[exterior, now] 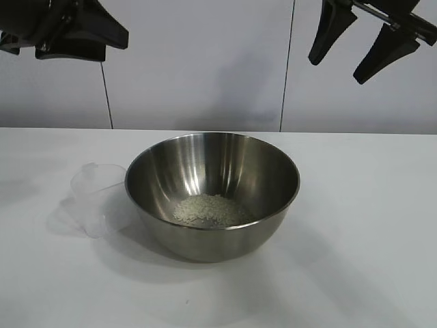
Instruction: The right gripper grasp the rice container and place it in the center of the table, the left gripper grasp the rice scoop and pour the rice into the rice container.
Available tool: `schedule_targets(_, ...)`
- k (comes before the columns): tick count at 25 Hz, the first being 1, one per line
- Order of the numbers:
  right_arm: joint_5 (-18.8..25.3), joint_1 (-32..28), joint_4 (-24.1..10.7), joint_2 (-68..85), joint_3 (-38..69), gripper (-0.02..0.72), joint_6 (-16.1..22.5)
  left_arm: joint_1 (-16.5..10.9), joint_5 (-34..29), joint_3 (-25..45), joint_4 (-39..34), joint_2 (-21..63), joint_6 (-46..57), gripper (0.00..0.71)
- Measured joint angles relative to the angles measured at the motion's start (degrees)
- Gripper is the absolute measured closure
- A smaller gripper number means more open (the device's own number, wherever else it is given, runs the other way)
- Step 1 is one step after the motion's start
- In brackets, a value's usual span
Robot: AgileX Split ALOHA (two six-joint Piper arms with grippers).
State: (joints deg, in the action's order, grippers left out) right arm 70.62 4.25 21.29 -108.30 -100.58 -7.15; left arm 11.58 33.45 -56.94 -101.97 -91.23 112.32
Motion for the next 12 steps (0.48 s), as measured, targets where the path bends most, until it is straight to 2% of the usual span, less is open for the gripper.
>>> schedule_targets(4,0.0,0.0,0.0,0.0,0.0,0.209,0.0,0.0,0.0,2.9,0.0,0.0,0.7,0.35)
schedule_targets(8,-0.1,0.0,0.0,0.0,0.0,0.209,0.0,0.0,1.3,3.2,0.0,0.0,4.1,0.298)
schedule_targets(12,-1.3,0.0,0.0,0.0,0.0,0.209,0.0,0.0,2.8,3.2,0.0,0.0,4.9,0.285)
